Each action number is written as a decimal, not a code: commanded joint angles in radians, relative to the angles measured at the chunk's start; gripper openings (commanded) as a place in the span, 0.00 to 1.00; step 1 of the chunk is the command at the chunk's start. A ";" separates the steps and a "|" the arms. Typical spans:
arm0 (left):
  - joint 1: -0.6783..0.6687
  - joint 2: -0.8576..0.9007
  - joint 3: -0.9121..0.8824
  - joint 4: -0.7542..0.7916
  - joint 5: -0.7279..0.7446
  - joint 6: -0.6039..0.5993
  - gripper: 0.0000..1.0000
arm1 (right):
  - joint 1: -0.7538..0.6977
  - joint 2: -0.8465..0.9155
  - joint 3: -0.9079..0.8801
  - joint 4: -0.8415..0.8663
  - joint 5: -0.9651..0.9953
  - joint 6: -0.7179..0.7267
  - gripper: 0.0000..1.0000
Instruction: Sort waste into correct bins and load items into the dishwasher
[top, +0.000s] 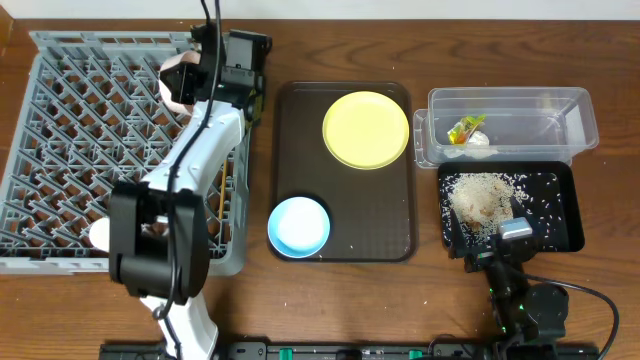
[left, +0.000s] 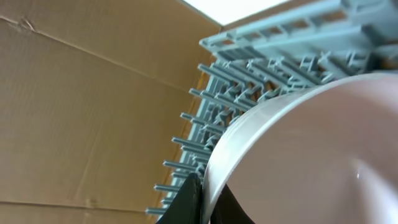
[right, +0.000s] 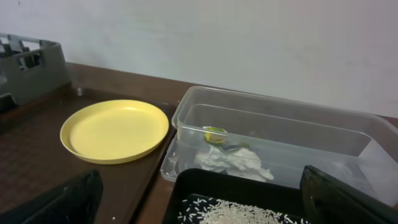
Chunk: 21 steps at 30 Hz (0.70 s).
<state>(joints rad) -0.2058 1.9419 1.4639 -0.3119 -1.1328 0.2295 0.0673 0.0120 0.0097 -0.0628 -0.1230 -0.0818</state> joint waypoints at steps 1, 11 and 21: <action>-0.003 0.060 0.010 0.007 -0.100 0.018 0.08 | -0.008 -0.005 -0.004 0.000 0.002 -0.010 0.99; -0.084 0.088 0.010 0.003 -0.149 0.025 0.09 | -0.008 -0.005 -0.004 0.000 0.002 -0.010 0.99; -0.097 0.085 0.010 0.010 -0.222 0.066 0.08 | -0.008 -0.005 -0.004 0.000 0.002 -0.010 0.99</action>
<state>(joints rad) -0.3168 2.0129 1.4651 -0.3080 -1.2968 0.2558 0.0673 0.0120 0.0097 -0.0628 -0.1226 -0.0818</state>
